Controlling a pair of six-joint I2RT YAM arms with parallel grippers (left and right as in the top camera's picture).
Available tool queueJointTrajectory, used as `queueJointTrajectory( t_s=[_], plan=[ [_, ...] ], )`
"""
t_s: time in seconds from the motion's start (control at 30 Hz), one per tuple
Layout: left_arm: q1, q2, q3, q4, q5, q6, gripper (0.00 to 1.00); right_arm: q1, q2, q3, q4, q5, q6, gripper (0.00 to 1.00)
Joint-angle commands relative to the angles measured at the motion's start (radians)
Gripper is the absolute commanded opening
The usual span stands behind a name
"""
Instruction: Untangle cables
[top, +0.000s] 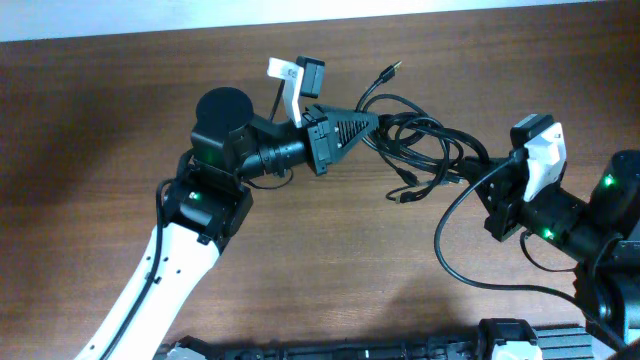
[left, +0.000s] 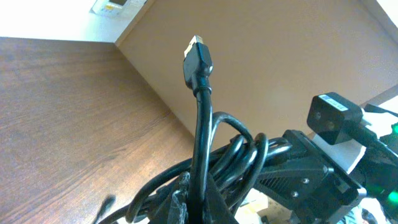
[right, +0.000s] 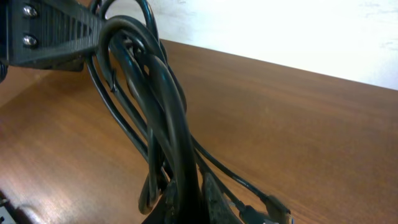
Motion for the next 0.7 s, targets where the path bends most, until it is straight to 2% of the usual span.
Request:
queueJointTrajectory(
  t_s=[0.0, 0.13, 0.37, 0.47, 0.57, 0.67],
  plan=[
    [0.027, 0.002, 0.009, 0.014, -0.067, 0.002, 0.0, -0.013, -0.009, 0.016, -0.008, 0.058, -0.005, 0.04],
    [0.028, 0.002, 0.009, -0.062, -0.068, 0.002, 0.0, -0.013, -0.009, 0.016, 0.021, 0.084, -0.004, 0.04],
    [0.027, 0.002, 0.009, -0.32, -0.263, 0.002, 0.0, -0.013, -0.009, 0.016, 0.109, 0.084, 0.05, 0.04],
    [0.027, 0.002, 0.009, -0.373, -0.268, 0.002, 0.01, -0.013, -0.009, 0.016, 0.124, 0.084, 0.05, 0.04],
    [0.027, 0.002, 0.009, -0.42, -0.267, 0.002, 0.14, -0.013, -0.009, 0.016, 0.135, 0.084, 0.05, 0.04],
    [0.028, 0.002, 0.009, -0.478, -0.269, 0.043, 0.33, -0.013, -0.009, 0.016, 0.15, 0.084, 0.05, 0.04]
  ],
)
